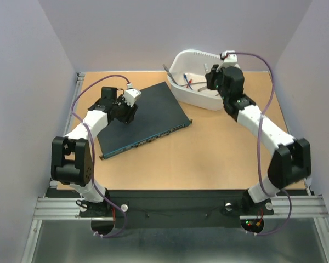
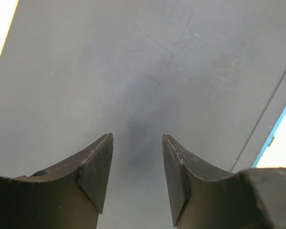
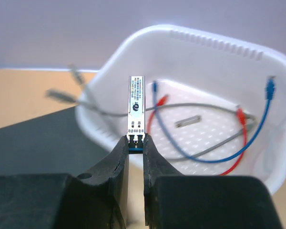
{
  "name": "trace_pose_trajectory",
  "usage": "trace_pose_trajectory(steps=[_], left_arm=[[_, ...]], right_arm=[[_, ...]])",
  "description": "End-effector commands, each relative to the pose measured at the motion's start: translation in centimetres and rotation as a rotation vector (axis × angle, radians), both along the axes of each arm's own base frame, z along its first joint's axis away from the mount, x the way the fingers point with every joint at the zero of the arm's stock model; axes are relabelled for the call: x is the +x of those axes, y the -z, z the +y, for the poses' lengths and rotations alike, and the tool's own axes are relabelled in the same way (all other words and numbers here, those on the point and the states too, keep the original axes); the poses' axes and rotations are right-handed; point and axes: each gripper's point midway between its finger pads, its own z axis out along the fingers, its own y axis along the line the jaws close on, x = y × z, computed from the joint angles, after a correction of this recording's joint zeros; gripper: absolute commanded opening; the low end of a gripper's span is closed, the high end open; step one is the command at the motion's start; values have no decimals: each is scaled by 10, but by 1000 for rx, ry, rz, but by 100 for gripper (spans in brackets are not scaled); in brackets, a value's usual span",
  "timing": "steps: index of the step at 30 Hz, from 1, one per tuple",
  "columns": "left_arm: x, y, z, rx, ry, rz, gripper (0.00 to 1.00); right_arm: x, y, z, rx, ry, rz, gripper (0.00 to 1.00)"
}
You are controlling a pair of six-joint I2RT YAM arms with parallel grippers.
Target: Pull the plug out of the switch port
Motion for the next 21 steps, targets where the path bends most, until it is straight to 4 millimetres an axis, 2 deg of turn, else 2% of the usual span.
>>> trace_pose_trajectory(steps=[1,2,3,5,6,8,10,12,14,15,16,17,18,19,20,21], left_arm=[[-3,-34,4,-4,-18,-58,57],[-3,-38,6,-3,-25,-66,58],[-3,-38,9,0,-32,-69,58],[-3,-38,13,-5,-46,-65,58],[-4,-37,16,-5,-56,-60,58],[-4,-35,19,-4,-66,-56,58],[-5,-32,22,-1,-73,-50,58],[-5,-31,23,1,-77,-51,58],[-6,-29,24,5,-79,-47,58],[-6,-28,24,5,-79,-47,58],[-6,-27,25,6,-80,-44,58],[-7,-27,25,7,-80,-43,58],[-6,-27,25,7,-81,-44,58],[-6,-27,25,8,-81,-41,59],[-5,-29,25,7,-81,-47,59],[-5,-29,25,6,-80,-47,59]], right_arm=[[54,34,-15,-29,-53,75,1],[65,46,-16,0,-59,107,0],[79,70,-23,2,-55,154,1],[94,78,-24,6,-56,166,0],[100,97,-25,-8,-52,198,1],[109,100,-25,-13,-50,200,0],[116,115,-26,-9,-46,235,0],[121,111,-25,-5,-46,225,1],[124,109,-24,-1,-42,223,21],[126,102,-25,2,-39,213,36],[127,98,-27,4,-26,207,55],[126,89,-29,9,-15,194,63],[126,82,-30,7,-5,181,92],[126,74,-32,4,-4,167,100],[125,67,-32,-4,-4,152,100],[121,51,-33,-4,-9,126,100]])
